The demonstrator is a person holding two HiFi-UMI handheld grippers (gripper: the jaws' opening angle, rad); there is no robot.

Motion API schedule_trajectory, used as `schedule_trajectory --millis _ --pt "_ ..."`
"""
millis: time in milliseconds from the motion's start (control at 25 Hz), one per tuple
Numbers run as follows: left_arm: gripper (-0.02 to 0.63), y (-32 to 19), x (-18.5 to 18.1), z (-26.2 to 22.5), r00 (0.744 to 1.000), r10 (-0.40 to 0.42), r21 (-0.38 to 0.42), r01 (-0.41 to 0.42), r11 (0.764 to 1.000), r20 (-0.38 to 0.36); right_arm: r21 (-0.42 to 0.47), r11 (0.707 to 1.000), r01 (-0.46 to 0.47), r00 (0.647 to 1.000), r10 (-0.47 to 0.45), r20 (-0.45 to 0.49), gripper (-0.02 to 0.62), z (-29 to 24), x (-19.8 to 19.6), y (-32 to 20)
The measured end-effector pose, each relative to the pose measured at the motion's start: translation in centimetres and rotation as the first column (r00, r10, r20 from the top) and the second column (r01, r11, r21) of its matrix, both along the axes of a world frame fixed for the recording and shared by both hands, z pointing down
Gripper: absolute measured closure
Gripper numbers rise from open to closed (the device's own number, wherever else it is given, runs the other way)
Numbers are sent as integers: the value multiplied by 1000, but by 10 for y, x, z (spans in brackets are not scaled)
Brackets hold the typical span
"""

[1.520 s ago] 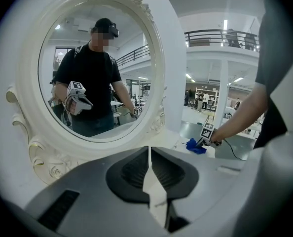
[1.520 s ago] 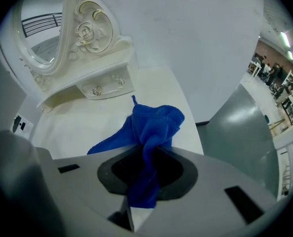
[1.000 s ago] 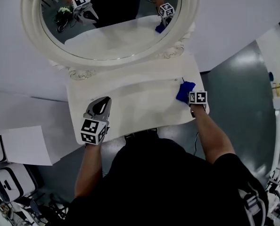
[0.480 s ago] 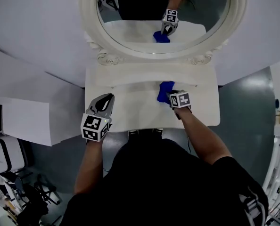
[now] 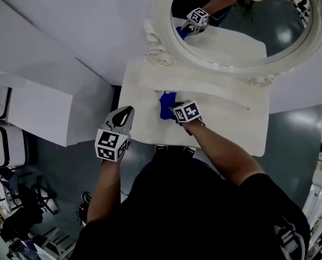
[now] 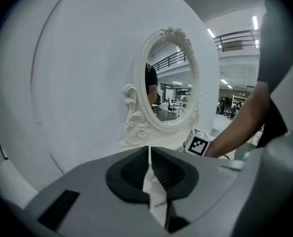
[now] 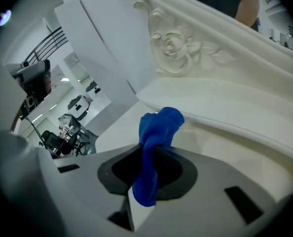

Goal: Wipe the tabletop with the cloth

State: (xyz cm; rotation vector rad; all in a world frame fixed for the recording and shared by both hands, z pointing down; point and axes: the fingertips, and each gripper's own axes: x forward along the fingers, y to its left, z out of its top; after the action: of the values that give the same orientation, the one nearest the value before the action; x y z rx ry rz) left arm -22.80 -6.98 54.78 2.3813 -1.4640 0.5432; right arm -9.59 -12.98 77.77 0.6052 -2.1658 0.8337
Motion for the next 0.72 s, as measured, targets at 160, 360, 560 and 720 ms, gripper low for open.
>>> schedule_trajectory --millis 160,360,560,720 --pt "586 15 -33 3 999 -48 -10 48 999 0 -30 994 102 995 -102 20 537 6 -63 24" --pt "584 34 -73 11 995 -105 -29 105 994 2 -87 979 185 982 -181 53 537 18 -122 57" --pt "584 48 -101 19 990 -138 -45 139 989 4 -128 955 269 963 -264 52 535 34 -159 92" --pt "584 53 -117 23 989 -151 -58 151 987 7 -146 939 311 949 -314 3 535 53 -167 108"
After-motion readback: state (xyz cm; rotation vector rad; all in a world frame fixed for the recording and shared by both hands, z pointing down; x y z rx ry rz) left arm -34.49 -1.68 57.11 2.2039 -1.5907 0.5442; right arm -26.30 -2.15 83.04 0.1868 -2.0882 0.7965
